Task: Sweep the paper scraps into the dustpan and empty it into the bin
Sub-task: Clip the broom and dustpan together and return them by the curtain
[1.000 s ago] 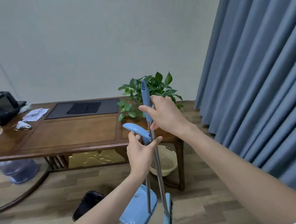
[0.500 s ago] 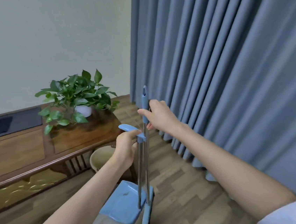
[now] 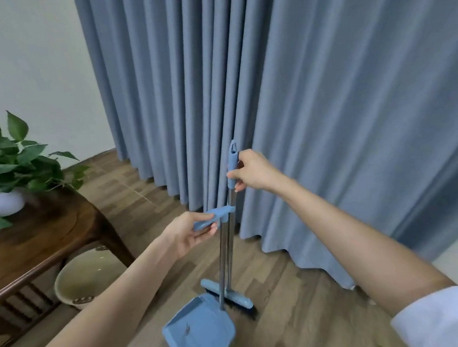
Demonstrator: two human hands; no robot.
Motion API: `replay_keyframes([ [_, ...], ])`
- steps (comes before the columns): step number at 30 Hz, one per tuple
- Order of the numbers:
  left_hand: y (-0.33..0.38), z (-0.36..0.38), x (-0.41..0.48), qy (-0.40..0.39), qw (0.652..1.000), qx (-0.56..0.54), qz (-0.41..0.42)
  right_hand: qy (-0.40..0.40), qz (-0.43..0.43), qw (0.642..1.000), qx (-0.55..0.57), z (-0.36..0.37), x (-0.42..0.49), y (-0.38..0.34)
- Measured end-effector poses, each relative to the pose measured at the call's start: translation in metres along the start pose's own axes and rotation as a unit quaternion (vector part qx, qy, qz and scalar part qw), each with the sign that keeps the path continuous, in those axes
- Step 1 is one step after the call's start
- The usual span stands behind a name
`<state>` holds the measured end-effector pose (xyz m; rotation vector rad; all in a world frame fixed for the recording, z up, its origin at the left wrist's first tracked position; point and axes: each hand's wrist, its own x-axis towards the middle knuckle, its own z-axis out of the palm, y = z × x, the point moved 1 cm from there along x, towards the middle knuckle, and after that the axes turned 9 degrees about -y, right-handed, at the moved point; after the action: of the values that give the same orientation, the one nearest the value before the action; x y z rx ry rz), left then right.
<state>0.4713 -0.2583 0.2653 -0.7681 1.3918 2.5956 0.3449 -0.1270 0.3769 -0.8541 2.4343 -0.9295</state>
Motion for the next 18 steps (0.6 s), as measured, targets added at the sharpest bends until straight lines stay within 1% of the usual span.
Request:
replay_keyframes([
  [3,-0.015,0.023,0.059,0.022,0.997,0.072,-0.009,0.016,0.018,1.000,0.000,-0.014,0.029,0.049],
  [5,-0.028,0.040,0.106,0.041,0.994,0.100,-0.021,0.006,0.033,0.999,-0.004,-0.027,0.054,0.090],
  [8,-0.048,0.064,0.178,0.082,0.988,0.125,-0.044,-0.031,0.057,0.998,-0.003,-0.049,0.100,0.155],
  [9,-0.053,0.065,0.191,0.096,0.983,0.147,-0.059,-0.047,0.060,0.997,-0.005,-0.051,0.106,0.166],
  [13,-0.078,0.102,0.297,0.132,0.957,0.234,-0.113,-0.129,0.081,0.988,-0.030,-0.078,0.170,0.259],
  [17,-0.103,0.130,0.378,0.097,0.933,0.302,-0.171,-0.173,0.085,0.979,-0.065,-0.090,0.223,0.330],
  [18,-0.109,0.131,0.394,0.093,0.931,0.303,-0.181,-0.178,0.086,0.978,-0.072,-0.091,0.232,0.342],
])
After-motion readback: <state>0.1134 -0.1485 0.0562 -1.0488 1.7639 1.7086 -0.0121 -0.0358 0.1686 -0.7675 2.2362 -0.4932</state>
